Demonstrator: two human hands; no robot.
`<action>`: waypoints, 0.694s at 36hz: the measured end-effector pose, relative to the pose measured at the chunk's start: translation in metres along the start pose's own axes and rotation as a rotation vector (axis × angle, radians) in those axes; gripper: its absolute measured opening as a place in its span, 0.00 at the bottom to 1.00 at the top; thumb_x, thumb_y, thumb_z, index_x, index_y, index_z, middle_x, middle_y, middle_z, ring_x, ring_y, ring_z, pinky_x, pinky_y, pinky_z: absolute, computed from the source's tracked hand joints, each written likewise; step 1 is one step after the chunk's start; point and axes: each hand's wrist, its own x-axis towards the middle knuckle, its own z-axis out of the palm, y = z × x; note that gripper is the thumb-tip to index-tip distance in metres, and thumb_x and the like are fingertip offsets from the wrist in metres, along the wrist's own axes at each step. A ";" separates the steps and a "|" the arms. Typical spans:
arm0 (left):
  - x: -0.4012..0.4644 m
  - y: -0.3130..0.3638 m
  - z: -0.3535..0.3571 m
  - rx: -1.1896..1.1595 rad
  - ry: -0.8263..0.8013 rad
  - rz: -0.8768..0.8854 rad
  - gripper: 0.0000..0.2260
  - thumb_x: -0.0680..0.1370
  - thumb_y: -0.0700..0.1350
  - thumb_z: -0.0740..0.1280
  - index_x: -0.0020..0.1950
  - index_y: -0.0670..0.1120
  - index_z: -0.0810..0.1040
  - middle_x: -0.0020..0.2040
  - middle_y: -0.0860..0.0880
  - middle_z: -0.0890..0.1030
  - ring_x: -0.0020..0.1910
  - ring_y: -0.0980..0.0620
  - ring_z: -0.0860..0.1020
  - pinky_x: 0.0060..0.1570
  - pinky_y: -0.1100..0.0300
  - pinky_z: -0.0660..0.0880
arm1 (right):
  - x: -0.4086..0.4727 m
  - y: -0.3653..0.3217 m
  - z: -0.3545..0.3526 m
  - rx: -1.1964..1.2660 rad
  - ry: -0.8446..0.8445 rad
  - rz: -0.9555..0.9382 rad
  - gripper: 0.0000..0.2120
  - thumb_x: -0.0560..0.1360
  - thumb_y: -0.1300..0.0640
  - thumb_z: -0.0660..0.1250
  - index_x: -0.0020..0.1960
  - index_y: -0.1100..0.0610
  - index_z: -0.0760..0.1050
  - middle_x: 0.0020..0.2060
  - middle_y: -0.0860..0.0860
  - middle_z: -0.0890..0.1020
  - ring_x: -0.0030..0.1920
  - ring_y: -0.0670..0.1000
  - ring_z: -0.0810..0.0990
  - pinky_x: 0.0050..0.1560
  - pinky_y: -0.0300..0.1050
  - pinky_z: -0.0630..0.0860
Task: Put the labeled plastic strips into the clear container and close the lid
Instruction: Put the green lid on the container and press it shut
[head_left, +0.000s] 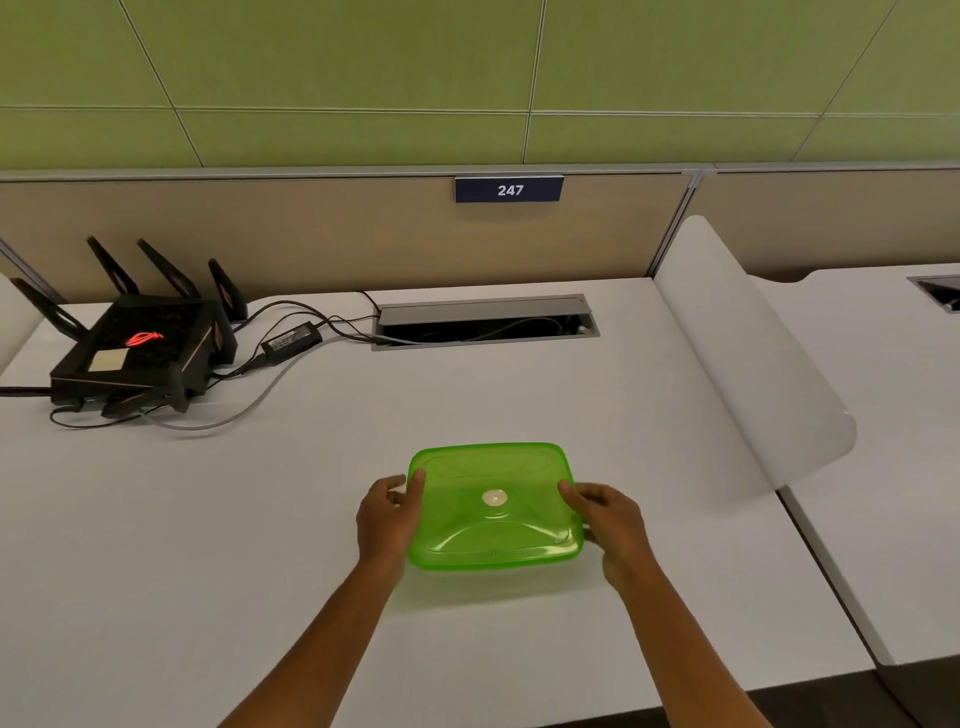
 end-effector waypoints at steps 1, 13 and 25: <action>-0.008 -0.004 -0.004 0.002 -0.014 -0.007 0.18 0.76 0.58 0.73 0.57 0.46 0.82 0.42 0.49 0.81 0.42 0.47 0.80 0.50 0.49 0.79 | -0.006 0.004 -0.006 -0.008 -0.040 0.022 0.17 0.68 0.51 0.82 0.51 0.59 0.84 0.46 0.57 0.88 0.42 0.51 0.86 0.40 0.47 0.82; -0.069 -0.036 -0.031 -0.469 -0.162 -0.329 0.14 0.73 0.37 0.77 0.57 0.36 0.80 0.50 0.35 0.82 0.43 0.43 0.81 0.47 0.49 0.82 | -0.033 0.023 -0.028 0.158 -0.186 0.260 0.16 0.64 0.61 0.82 0.44 0.66 0.80 0.36 0.59 0.79 0.36 0.54 0.81 0.41 0.45 0.84; -0.061 -0.032 -0.026 -0.636 -0.106 -0.457 0.12 0.71 0.31 0.77 0.53 0.34 0.81 0.44 0.39 0.83 0.38 0.46 0.79 0.38 0.58 0.80 | -0.026 0.015 -0.019 0.244 -0.148 0.376 0.07 0.70 0.71 0.76 0.41 0.66 0.78 0.35 0.57 0.81 0.37 0.53 0.80 0.39 0.45 0.84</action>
